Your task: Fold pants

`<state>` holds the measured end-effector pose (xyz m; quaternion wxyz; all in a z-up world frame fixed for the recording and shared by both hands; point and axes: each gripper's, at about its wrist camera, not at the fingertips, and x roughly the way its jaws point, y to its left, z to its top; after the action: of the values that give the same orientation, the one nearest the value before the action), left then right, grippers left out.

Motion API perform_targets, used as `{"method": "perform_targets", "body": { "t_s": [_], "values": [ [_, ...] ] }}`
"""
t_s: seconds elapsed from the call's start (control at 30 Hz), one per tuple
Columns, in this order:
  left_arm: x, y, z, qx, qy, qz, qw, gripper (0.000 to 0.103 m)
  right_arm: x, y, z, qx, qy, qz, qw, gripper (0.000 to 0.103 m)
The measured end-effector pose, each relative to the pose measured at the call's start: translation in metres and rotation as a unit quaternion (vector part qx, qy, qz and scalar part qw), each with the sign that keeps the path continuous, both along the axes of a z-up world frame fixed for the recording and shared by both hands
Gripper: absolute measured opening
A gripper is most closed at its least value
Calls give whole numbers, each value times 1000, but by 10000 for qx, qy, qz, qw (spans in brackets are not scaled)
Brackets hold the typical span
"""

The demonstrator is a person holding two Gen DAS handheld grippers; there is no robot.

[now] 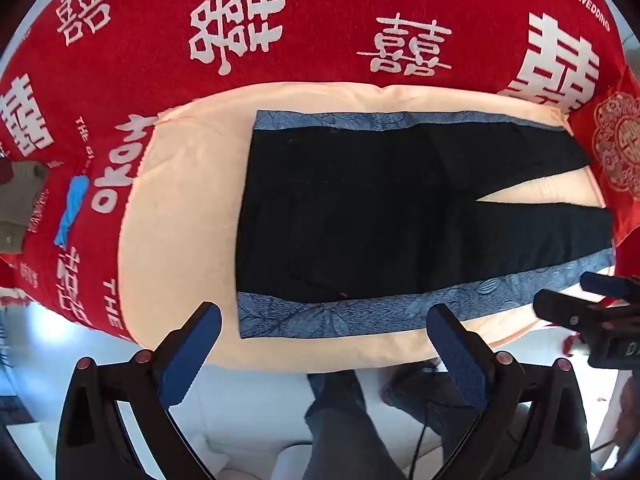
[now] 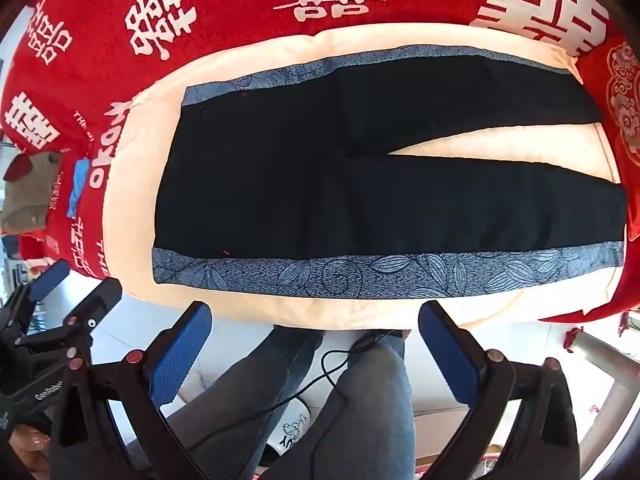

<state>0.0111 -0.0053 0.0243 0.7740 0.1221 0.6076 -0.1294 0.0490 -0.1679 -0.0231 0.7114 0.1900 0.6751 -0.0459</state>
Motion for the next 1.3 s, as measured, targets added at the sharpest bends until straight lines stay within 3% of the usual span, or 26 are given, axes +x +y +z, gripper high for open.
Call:
{"method": "perform_targets", "body": {
  "t_s": [1.3],
  "values": [
    [1,9,6,225,-142,239,9994,103,-4,-12,8,-170,-18,-192,9997,103]
  ]
}}
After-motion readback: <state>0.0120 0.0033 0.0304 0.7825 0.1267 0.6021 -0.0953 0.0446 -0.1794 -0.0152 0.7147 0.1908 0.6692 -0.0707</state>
